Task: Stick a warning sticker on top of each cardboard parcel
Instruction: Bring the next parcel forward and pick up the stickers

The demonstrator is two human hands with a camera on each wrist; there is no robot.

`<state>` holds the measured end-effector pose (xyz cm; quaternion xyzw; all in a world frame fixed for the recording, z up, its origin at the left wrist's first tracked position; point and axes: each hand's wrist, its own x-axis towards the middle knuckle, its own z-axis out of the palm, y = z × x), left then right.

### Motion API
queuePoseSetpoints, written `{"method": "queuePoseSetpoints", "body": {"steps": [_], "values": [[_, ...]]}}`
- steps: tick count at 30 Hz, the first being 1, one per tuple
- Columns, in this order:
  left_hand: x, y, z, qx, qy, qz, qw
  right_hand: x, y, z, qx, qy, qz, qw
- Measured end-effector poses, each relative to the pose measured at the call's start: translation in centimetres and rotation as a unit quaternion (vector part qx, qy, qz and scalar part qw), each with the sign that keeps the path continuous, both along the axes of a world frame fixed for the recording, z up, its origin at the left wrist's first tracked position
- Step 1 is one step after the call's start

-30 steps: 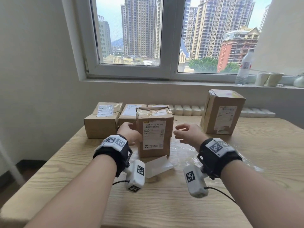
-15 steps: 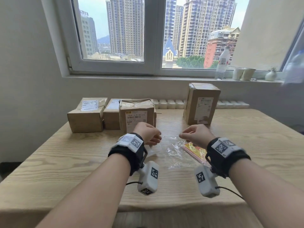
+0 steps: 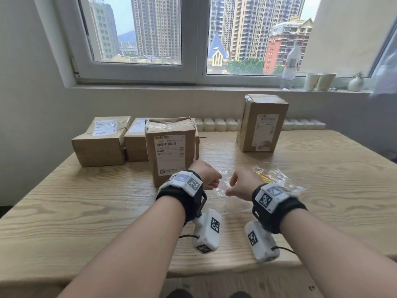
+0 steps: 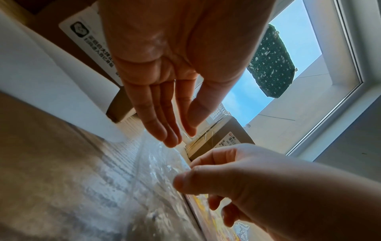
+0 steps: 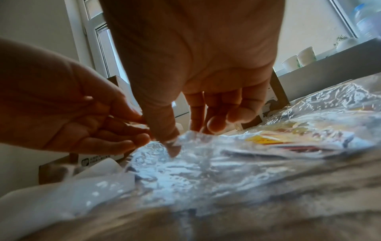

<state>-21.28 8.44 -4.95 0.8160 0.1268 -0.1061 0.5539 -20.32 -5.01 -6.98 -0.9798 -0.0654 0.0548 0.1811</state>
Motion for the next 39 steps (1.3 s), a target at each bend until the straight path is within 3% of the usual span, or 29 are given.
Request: {"method": "queuePoseSetpoints", "body": {"steps": [3,9,13,18,22,25,28,34,39], "values": [[0.2,-0.2,-0.6,0.030,-0.005,-0.031,0.999,0.6,-0.7,-0.2,0.011,-0.003,-0.001,1.000],[0.9,-1.7,-0.9,0.118,-0.033,-0.126,0.984,1.3,-2.5,1.4,0.135,-0.024,-0.039,0.990],[2.2,-3.7,-1.3,0.144,-0.023,-0.174,0.974,1.5,-3.7,2.2,0.237,-0.021,-0.042,0.970],[3.5,-5.5,-1.8,0.161,0.018,-0.212,0.964,2.1,-5.1,2.0,0.299,0.018,-0.036,0.953],[4.4,-6.1,-2.6,0.240,0.011,-0.197,0.950,2.6,-5.2,1.2,0.344,0.026,-0.049,0.937],[5.2,-6.3,-3.6,0.289,-0.034,-0.147,0.945,3.2,-5.2,0.4,0.308,0.028,-0.075,0.948],[5.9,-6.6,-3.9,0.288,-0.064,-0.095,0.951,3.7,-5.4,-0.7,0.278,0.064,-0.084,0.955],[6.7,-6.7,-4.3,0.263,-0.008,-0.111,0.958,4.2,-5.5,-1.2,0.282,0.070,-0.106,0.951],[7.3,-6.3,-4.9,0.229,-0.005,-0.077,0.970,4.3,-5.8,-1.3,0.290,0.082,-0.107,0.948]]}}
